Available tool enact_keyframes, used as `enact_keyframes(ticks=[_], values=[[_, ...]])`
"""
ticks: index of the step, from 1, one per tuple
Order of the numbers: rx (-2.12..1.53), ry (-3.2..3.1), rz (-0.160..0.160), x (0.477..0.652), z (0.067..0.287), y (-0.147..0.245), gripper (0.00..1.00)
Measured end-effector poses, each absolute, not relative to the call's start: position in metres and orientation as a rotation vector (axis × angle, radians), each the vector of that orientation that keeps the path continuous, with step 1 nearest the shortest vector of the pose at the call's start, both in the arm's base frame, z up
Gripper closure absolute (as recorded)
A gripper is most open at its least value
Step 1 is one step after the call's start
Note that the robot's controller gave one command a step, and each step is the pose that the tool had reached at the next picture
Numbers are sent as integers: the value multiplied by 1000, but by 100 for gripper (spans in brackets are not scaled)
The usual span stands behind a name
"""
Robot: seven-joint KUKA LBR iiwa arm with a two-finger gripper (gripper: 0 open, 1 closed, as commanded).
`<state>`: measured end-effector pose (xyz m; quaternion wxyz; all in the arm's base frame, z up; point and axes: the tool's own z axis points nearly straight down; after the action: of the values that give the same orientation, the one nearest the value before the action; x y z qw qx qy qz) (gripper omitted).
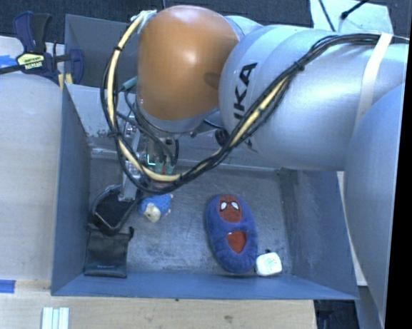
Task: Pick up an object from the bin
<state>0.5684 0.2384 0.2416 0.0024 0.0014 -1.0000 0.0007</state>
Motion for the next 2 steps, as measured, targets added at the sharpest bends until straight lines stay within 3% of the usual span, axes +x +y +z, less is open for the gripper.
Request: enact_keyframes(ticks=[1,2], values=[[507,-3130,-13,500,78,235,0],[823,-3041,-3,493,101,205,0]])
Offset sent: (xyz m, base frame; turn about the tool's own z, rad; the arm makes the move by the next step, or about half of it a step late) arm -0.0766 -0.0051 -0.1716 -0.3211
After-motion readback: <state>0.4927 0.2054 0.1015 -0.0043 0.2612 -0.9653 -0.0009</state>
